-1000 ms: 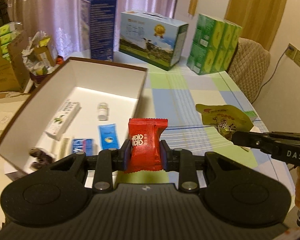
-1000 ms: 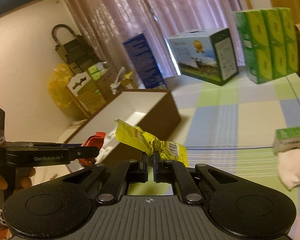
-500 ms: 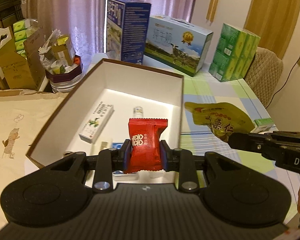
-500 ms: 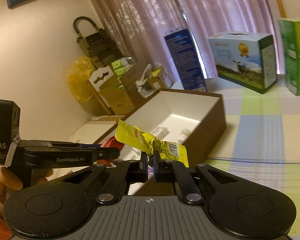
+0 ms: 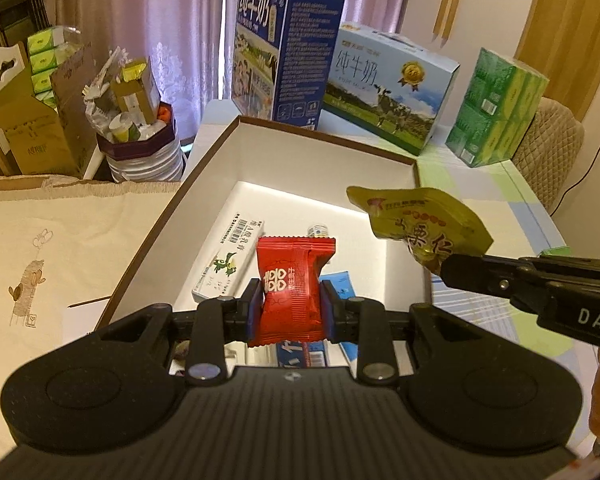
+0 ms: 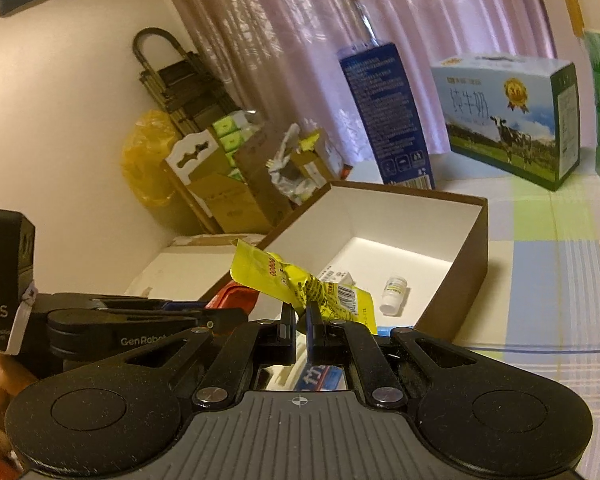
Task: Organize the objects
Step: 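Lower the red candy with the left tool while the right tool lowers the yellow packet into the box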
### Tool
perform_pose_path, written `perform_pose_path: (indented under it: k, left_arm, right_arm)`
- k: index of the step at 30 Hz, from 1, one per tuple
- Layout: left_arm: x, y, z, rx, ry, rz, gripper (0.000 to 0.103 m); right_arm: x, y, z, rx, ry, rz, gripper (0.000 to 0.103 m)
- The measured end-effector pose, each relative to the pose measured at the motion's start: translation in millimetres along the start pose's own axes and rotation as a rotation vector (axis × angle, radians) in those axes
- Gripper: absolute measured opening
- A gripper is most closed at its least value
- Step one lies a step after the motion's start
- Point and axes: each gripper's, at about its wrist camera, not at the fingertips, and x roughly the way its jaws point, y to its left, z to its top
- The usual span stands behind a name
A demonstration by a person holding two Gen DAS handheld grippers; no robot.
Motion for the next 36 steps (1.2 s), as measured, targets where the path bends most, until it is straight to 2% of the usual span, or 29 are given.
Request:
perform_pose_path:
  k: [8, 17, 28, 29, 31, 32, 33, 36]
  left_arm:
    - [37, 5, 19, 0.011, 0.042, 0.002, 0.025]
    - [76, 8, 35, 0.009, 0.085, 0.004, 0.025]
    - [108, 9, 49, 0.009, 0.114, 0.009, 0.025]
    - [110, 8, 50, 0.009, 0.116, 0.008, 0.025]
    - [114, 8, 51, 0.011, 0.12, 0.007, 0.025]
    - [115, 7, 51, 0.012, 0.122, 0.006, 0.025]
    - [117, 7, 51, 0.013, 0.124, 0.005, 0.025]
    - [121, 6, 51, 0.013, 0.13, 0.005, 0.025]
  right_arm:
    - [42, -23, 18, 0.078, 0.026, -0.055, 0.001]
    - [78, -52, 33, 0.109, 0.055, -0.146, 0.001]
    - [109, -70, 44, 0.069, 0.05, -0.255, 0.001]
    - [111, -72, 45, 0.066, 0.045, -0.265, 0.004]
    - [113, -74, 47, 0.061, 0.044, -0.277, 0.025]
    - [112, -75, 46, 0.063, 0.039, -0.273, 0.043]
    - [111, -75, 47, 0.065, 0.028, -0.267, 0.05]
    - [108, -75, 46, 0.051, 0.023, -0.266, 0.051]
